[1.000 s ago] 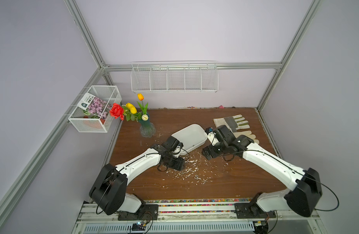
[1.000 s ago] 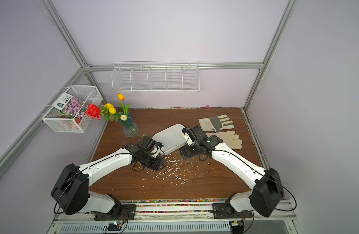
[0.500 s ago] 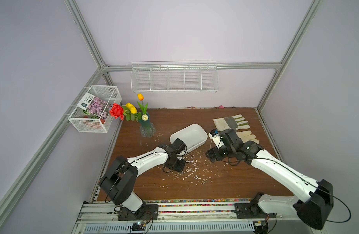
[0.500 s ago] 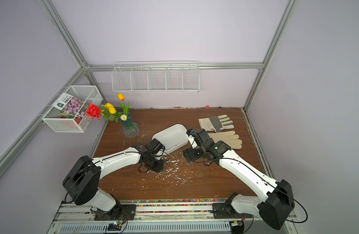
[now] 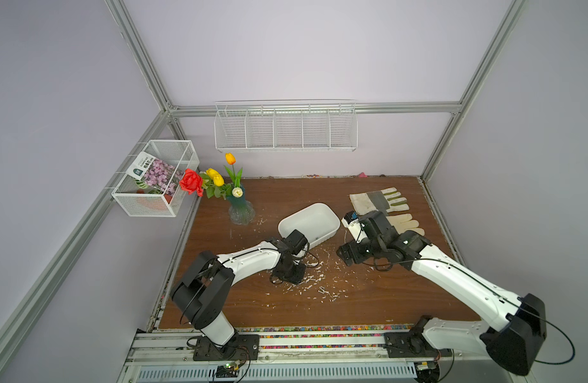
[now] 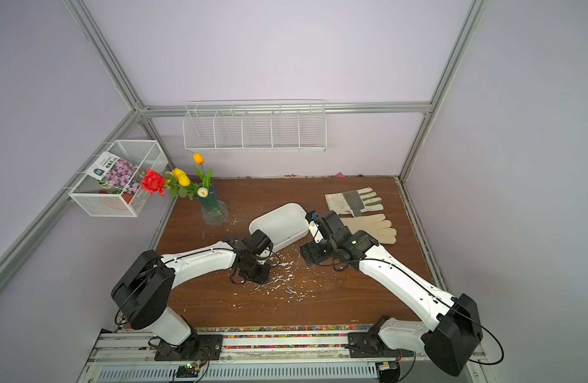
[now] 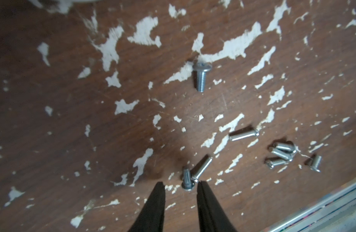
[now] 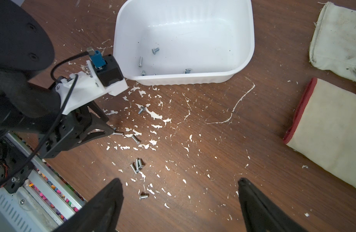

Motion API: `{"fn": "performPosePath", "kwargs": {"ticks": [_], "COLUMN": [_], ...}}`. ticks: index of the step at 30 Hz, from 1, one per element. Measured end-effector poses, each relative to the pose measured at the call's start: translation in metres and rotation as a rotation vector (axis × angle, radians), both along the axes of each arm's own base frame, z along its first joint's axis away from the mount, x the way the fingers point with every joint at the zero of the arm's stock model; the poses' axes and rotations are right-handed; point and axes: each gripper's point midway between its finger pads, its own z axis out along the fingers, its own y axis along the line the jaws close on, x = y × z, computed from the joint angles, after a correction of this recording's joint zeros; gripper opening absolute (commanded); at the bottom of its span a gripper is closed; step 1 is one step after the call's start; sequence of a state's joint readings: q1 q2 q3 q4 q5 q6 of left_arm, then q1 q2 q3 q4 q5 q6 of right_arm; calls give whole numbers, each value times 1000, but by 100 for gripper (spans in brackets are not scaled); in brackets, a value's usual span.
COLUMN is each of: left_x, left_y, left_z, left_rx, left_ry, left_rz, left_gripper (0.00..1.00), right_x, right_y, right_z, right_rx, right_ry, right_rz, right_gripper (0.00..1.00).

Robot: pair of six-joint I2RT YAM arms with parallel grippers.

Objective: Put the screws on the desktop into the storage box
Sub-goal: Pick up the screw from the center of the board.

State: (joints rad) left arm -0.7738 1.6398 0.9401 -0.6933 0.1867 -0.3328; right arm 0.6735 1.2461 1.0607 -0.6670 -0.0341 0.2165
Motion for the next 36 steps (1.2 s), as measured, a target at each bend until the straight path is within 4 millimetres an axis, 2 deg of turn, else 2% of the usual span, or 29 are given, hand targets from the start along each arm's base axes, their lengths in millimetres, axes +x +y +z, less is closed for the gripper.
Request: {"fn": "performPosePath", "kwargs": {"ticks": [7,19,36], "left_x": [0,3,2], "left_y": [0,-2,-2], "left_z": [-7,-8,-9], "left_rx": [17,34,55], "left_ry": [11,-6,-18], "left_rz": [11,16,3], "left_gripper": [32,27,27], "right_x": [0,0,1], "right_y": [0,0,1], "right_z": [0,-3,-8], "right_rx": [1,-2,-12], "right_ry": [-2,2,16], "right_rz": [0,0,0], "right_gripper": [91,91,91]}}
